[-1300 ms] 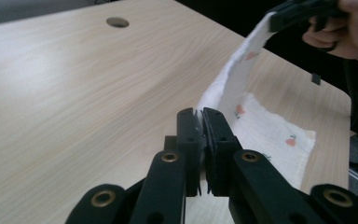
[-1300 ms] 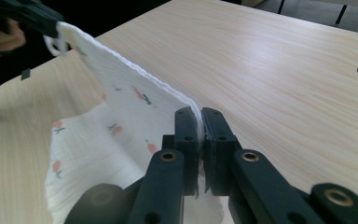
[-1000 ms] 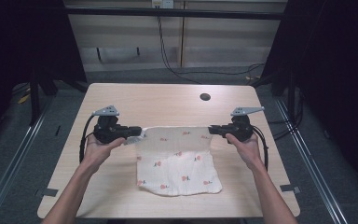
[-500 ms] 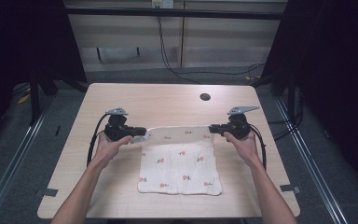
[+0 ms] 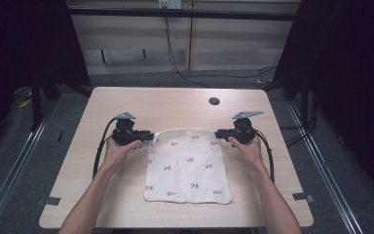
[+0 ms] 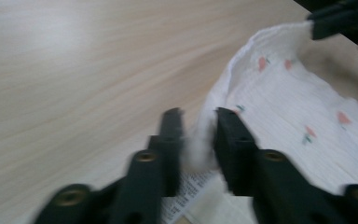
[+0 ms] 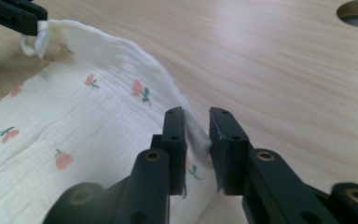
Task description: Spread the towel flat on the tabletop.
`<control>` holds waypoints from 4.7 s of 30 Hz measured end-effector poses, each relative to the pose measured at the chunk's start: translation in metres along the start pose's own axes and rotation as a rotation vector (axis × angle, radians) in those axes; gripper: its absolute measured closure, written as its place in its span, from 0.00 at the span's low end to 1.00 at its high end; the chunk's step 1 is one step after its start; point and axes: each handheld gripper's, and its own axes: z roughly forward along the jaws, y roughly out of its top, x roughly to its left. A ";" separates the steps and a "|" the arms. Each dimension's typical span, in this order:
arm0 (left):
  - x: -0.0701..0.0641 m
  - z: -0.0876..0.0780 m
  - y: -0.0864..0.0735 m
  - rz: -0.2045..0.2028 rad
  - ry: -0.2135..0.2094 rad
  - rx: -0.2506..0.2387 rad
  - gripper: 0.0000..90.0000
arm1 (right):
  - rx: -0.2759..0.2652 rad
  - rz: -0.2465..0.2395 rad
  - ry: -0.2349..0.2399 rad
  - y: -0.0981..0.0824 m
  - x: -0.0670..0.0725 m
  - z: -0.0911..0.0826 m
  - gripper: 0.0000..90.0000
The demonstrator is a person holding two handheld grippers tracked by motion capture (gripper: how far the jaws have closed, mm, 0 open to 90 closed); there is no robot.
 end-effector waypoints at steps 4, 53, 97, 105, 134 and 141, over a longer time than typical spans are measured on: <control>-0.005 -0.005 0.000 0.023 0.000 0.003 0.64 | -0.023 -0.006 -0.023 0.000 0.001 -0.005 0.74; -0.084 -0.020 -0.080 0.321 -0.007 0.191 0.98 | 0.209 -0.196 -0.053 -0.074 0.075 -0.035 0.96; -0.004 -0.023 -0.026 0.078 0.016 0.087 0.71 | 0.159 -0.090 -0.074 -0.018 0.017 0.002 0.66; 0.007 -0.010 -0.034 0.043 0.048 0.099 0.68 | 0.177 -0.093 -0.098 -0.024 0.013 0.016 0.67; -0.002 0.010 -0.031 0.056 0.093 0.109 0.55 | 0.116 -0.088 -0.046 -0.022 0.023 0.011 0.96; -0.007 0.011 -0.034 0.141 0.026 0.134 0.92 | 0.093 -0.064 -0.034 -0.021 0.021 0.007 0.96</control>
